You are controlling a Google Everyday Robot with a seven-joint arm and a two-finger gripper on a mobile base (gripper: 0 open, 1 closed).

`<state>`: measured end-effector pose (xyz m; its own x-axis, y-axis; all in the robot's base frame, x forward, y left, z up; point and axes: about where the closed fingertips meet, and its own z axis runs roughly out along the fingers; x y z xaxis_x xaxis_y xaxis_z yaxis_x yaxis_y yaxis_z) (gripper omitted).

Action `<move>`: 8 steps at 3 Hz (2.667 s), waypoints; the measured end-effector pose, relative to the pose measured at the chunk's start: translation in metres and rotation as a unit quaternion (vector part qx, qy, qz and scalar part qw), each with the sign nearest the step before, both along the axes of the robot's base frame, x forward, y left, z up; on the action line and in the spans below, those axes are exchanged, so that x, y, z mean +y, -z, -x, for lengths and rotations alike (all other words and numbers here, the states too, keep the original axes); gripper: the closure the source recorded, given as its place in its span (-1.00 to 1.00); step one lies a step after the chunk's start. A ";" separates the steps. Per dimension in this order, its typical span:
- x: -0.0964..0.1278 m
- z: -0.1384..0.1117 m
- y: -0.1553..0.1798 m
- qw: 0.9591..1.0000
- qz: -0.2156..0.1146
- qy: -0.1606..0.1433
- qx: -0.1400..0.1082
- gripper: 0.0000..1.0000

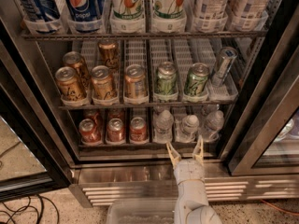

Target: Pick water bottle from bottom shelf of fridge

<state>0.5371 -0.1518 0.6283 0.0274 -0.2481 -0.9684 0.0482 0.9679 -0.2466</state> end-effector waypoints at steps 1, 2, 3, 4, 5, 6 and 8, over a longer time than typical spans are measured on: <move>0.000 0.000 0.000 1.000 0.000 0.000 0.000 -0.42; 0.000 0.000 0.000 1.000 0.000 0.000 0.000 -0.32; 0.000 0.000 0.000 1.000 0.000 0.000 0.000 -0.10; 0.001 -0.006 0.003 1.000 0.000 0.000 -0.001 -0.14; 0.002 -0.015 0.005 1.000 -0.004 0.012 -0.008 -0.24; 0.000 -0.019 0.004 0.999 -0.011 0.032 -0.019 -0.34; -0.007 -0.026 0.002 0.996 -0.019 0.073 -0.041 -0.32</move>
Offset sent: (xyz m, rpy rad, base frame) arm 0.0000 0.0000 0.0000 0.0000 0.0000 0.0000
